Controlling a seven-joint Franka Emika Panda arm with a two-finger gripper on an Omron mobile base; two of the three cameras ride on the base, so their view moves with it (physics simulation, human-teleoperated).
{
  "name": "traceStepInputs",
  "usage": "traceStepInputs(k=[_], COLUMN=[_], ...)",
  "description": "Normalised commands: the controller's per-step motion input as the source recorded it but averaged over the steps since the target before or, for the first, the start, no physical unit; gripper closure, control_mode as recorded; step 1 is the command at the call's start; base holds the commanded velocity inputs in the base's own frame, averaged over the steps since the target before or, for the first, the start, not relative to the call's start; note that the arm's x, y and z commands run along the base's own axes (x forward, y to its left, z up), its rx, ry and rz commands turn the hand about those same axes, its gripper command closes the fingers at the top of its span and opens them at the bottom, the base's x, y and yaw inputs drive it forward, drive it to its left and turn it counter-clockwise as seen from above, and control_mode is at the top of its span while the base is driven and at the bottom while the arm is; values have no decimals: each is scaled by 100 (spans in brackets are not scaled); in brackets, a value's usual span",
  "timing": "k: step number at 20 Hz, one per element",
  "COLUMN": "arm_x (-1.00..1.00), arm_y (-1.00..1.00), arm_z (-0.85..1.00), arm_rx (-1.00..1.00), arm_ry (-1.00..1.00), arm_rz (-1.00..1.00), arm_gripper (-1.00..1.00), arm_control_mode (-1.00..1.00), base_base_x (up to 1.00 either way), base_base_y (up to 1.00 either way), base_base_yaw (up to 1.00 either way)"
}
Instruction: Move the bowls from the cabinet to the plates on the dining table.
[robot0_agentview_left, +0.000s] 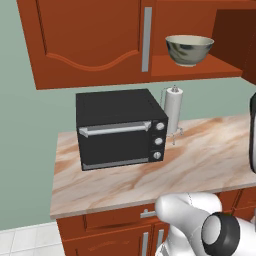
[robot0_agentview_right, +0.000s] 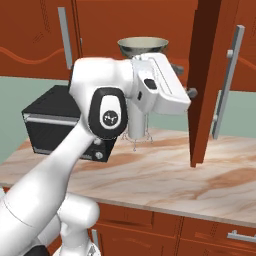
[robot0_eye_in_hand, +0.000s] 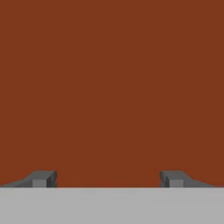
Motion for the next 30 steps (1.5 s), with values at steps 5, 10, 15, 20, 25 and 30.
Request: traceStepInputs(k=[5,10,15,20,25,30], arm_x=[-25,-20,-20,-16,-8,-3], arm_y=[52,36,29,29,36,43], arm_z=[-1,24,25,17,8,4], arm_rx=[-6,-11,-10,-7,-3,-2], arm_ry=[-4,0,2,3,2,0], arm_rz=[7,13,16,18,16,13], arm_gripper=[-100,-100,-100,-100,-100,-100], arm_control_mode=[-100,-100,-100,-100,-100,-100], base_base_x=[0,0,0,0,0,0], base_base_y=[0,0,0,0,0,0], base_base_yaw=[0,0,0,0,0,0])
